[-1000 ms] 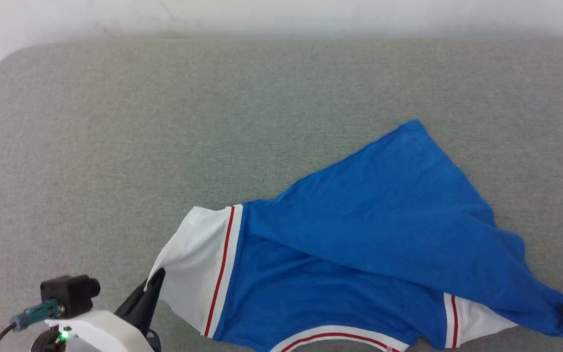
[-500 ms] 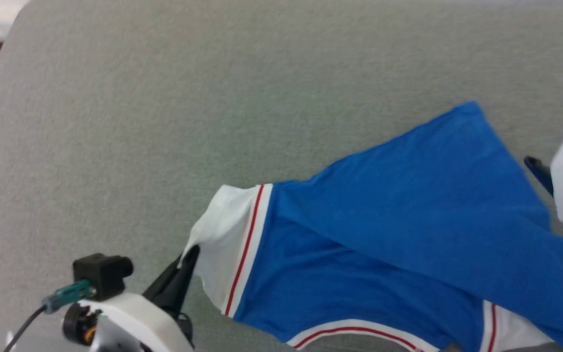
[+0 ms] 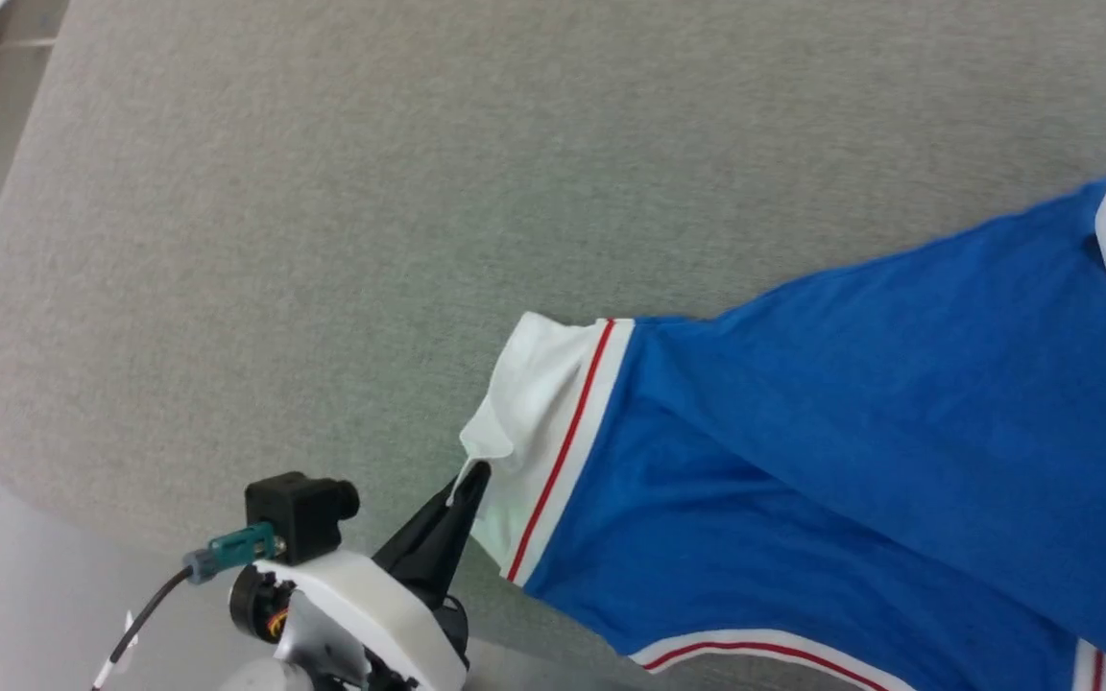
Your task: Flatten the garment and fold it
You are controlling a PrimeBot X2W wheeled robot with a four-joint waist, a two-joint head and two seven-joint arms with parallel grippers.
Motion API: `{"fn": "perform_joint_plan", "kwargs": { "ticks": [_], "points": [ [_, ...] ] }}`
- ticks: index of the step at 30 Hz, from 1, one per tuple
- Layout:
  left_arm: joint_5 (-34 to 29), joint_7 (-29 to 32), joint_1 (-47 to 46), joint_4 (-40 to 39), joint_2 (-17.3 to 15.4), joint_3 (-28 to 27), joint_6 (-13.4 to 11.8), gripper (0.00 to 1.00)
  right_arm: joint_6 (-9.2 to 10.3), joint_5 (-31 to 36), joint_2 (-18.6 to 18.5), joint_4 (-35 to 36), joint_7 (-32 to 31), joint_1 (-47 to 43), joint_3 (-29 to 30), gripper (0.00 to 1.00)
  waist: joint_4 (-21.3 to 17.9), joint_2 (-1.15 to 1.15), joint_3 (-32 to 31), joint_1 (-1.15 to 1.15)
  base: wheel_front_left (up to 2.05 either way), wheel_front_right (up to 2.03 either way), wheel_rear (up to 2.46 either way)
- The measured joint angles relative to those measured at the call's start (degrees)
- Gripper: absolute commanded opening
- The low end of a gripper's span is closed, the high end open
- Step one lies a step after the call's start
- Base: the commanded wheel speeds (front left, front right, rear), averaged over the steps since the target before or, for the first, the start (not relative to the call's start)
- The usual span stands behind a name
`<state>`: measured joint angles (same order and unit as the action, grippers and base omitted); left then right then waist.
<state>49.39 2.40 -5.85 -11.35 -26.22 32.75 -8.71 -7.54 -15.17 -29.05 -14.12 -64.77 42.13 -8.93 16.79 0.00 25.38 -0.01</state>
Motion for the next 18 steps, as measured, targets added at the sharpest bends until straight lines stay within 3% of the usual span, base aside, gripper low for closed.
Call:
{"fn": "perform_joint_plan", "kwargs": {
  "ticks": [5,6,7,18],
  "points": [
    [0.0,-0.6,-0.7,2.3,0.8,0.6,1.2,0.00,0.00,-0.7,-2.8,-2.0,0.3,1.3,-2.4,1.00,2.7,0.00,2.2,0.03,0.00,0.00,0.00],
    [0.0,-0.7,-0.8,2.6,0.8,0.5,1.2,0.00,0.00,-1.2,-3.3,-2.0,0.2,1.3,-2.8,0.45,3.0,0.00,2.5,0.03,0.00,0.00,0.00],
    [0.0,-0.9,-0.9,2.8,0.8,0.5,1.5,0.00,0.00,-1.6,-3.9,-2.0,0.2,1.3,-3.3,0.00,3.2,0.00,2.6,0.04,0.00,0.00,0.00],
    [0.0,-2.0,-1.4,3.0,-0.7,-1.0,1.5,0.00,0.00,-5.4,-3.2,-4.8,9.7,1.0,-4.4,0.00,1.9,0.00,-0.2,0.00,0.00,0.00,0.00]
  ]
}}
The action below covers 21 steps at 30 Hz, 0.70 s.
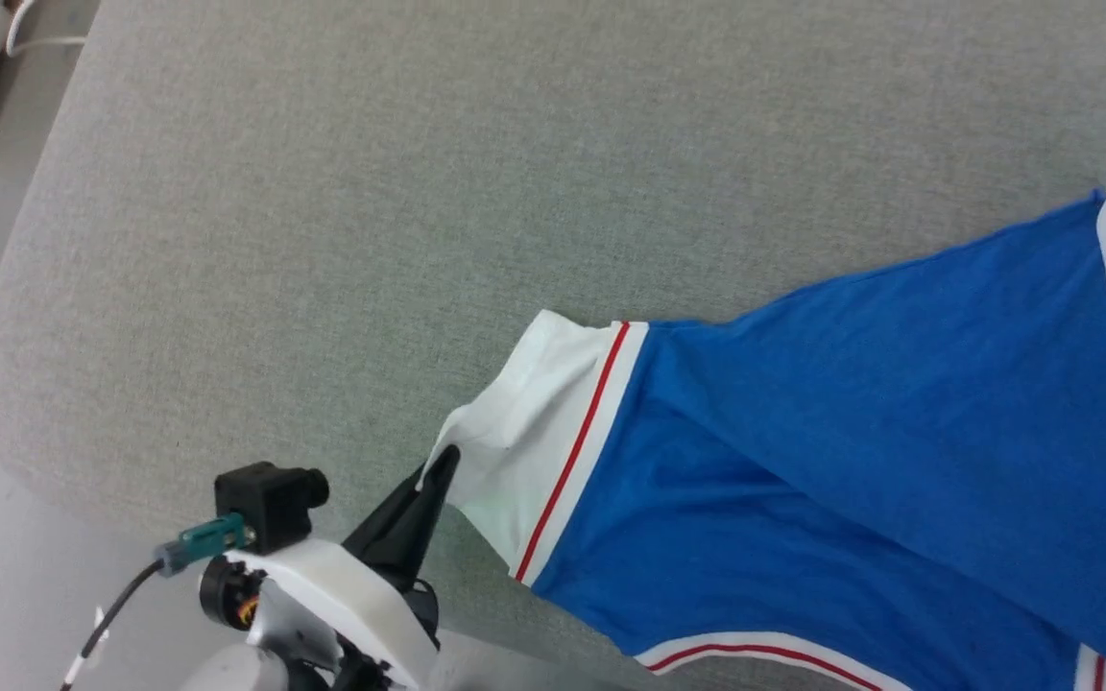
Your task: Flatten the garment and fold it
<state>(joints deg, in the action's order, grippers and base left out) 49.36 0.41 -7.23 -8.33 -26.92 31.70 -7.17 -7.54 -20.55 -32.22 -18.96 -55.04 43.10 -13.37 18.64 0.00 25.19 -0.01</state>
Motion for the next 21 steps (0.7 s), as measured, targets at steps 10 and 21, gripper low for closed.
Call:
{"fn": "perform_joint_plan", "kwargs": {
  "ticks": [10,21],
  "points": [
    [-0.6,-0.8,0.3,-3.3,-4.4,-3.9,-2.0,0.00,0.00,-3.2,-1.4,4.7,11.4,-0.6,-1.0,0.00,-4.3,0.00,-7.1,0.01,0.00,0.00,0.00],
    [-3.4,-3.6,0.1,-12.8,-10.3,-10.8,-4.5,0.00,-0.01,-4.9,-5.3,16.1,19.2,-1.9,0.8,0.00,-11.2,0.00,-14.8,0.02,0.00,0.00,0.00]
  ]
}}
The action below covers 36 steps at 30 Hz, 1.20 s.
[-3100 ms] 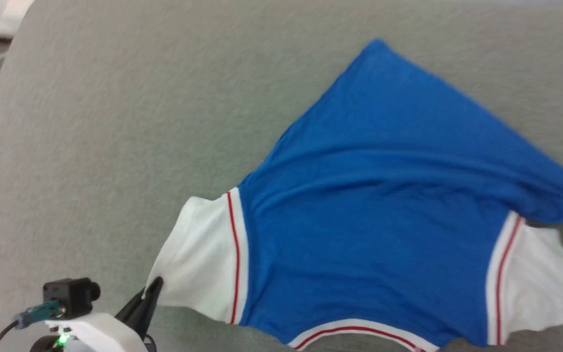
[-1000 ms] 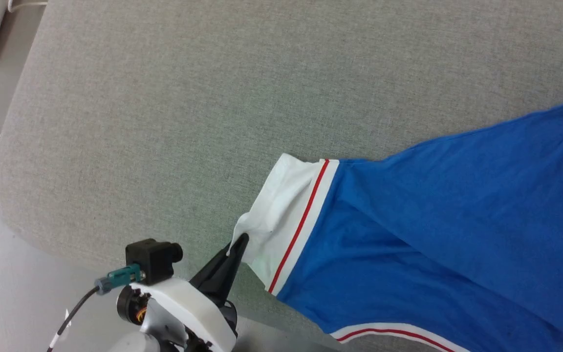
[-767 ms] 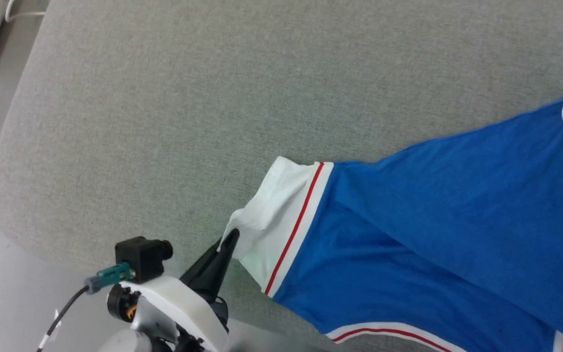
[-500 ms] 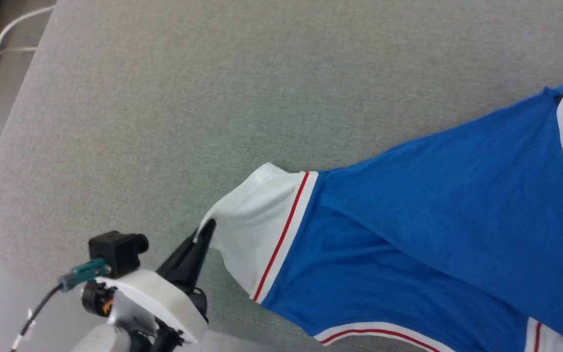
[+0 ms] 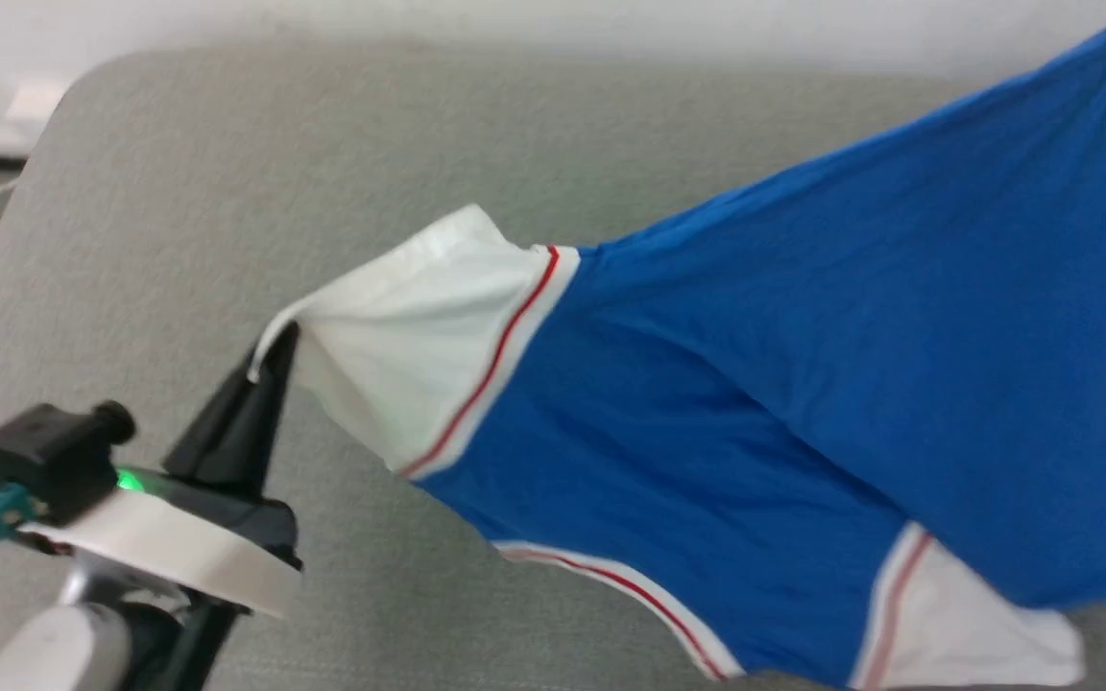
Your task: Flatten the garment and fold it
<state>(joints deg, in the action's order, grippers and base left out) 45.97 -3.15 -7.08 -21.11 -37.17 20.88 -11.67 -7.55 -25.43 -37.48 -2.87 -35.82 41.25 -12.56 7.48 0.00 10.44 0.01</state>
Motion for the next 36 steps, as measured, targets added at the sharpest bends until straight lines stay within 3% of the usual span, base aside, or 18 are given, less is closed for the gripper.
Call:
{"fn": "perform_joint_plan", "kwargs": {
  "ticks": [12,23,31,36],
  "points": [
    [-0.7,-1.8,-5.3,-9.4,-6.5,-11.0,-2.0,0.00,0.00,-3.0,0.4,11.6,0.6,-2.8,3.7,0.00,-7.7,0.00,-6.1,0.00,0.00,0.00,0.00],
    [0.2,-1.9,-20.5,-13.7,-11.5,-20.2,-2.0,0.00,0.00,-5.3,4.1,19.7,1.8,1.0,10.8,0.00,-12.5,0.00,-5.5,-0.01,0.00,0.00,0.00],
    [2.4,0.8,-39.0,-7.4,-14.5,-19.8,1.6,0.00,-0.02,-4.5,4.7,17.6,5.8,10.6,12.1,0.00,-13.5,0.00,0.7,-0.02,0.00,0.00,0.00],
    [-1.7,2.1,-52.5,0.6,-17.0,-15.0,5.5,0.00,-0.04,-2.3,6.5,11.2,9.2,19.3,10.2,0.00,-14.0,0.00,6.3,-0.02,0.00,0.00,0.00]
  ]
}}
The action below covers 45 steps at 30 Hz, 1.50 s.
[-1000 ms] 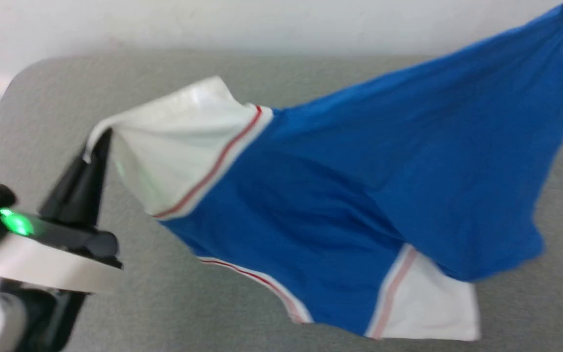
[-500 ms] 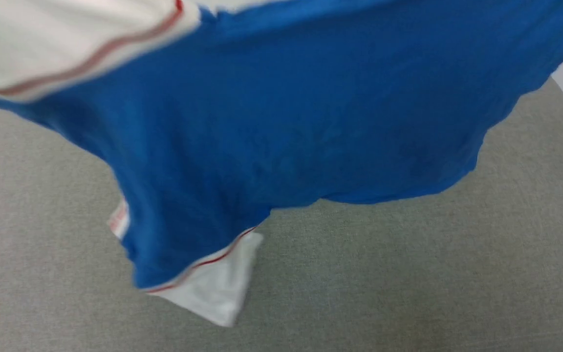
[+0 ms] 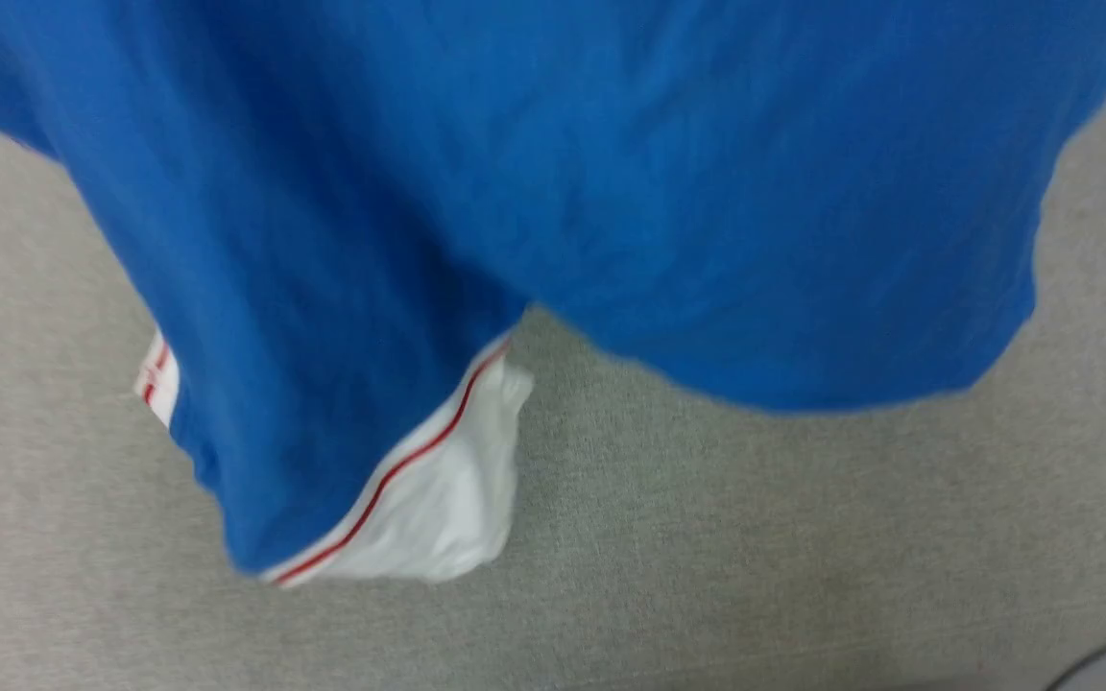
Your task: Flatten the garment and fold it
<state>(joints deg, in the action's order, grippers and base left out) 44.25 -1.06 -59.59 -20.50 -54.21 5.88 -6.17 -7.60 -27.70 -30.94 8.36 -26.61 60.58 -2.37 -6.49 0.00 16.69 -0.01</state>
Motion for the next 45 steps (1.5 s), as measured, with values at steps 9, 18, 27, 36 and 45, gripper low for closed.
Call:
{"fn": "perform_joint_plan", "kwargs": {
  "ticks": [9,18,27,36,45],
  "points": [
    [-5.5,0.0,-26.5,24.8,8.5,10.3,6.2,0.00,-0.02,7.4,0.1,-19.2,11.1,18.9,-7.3,0.00,-0.4,0.00,11.3,-0.02,0.00,0.00,0.00],
    [-9.1,-9.4,-45.1,45.2,16.6,12.2,9.0,0.00,-0.04,14.2,4.1,-36.4,22.4,32.9,-11.2,0.00,0.0,0.00,20.1,0.00,0.00,0.00,0.00],
    [-10.2,-13.1,-45.3,52.6,19.8,15.0,12.2,0.00,-0.02,18.2,6.6,-47.1,29.8,35.7,-14.3,0.00,3.0,0.00,24.3,0.01,0.00,0.00,0.00],
    [-8.6,-13.6,-21.1,49.5,22.6,16.9,13.2,0.00,-0.01,16.8,8.2,-54.5,36.4,22.2,-17.5,0.00,6.4,0.00,22.5,0.01,0.00,0.00,0.00],
    [-6.3,-10.2,9.9,47.2,22.8,22.0,13.1,0.00,-0.01,12.2,9.7,-57.0,39.9,1.6,-24.3,0.00,7.9,0.00,13.6,0.03,0.00,0.00,0.00]
  ]
}}
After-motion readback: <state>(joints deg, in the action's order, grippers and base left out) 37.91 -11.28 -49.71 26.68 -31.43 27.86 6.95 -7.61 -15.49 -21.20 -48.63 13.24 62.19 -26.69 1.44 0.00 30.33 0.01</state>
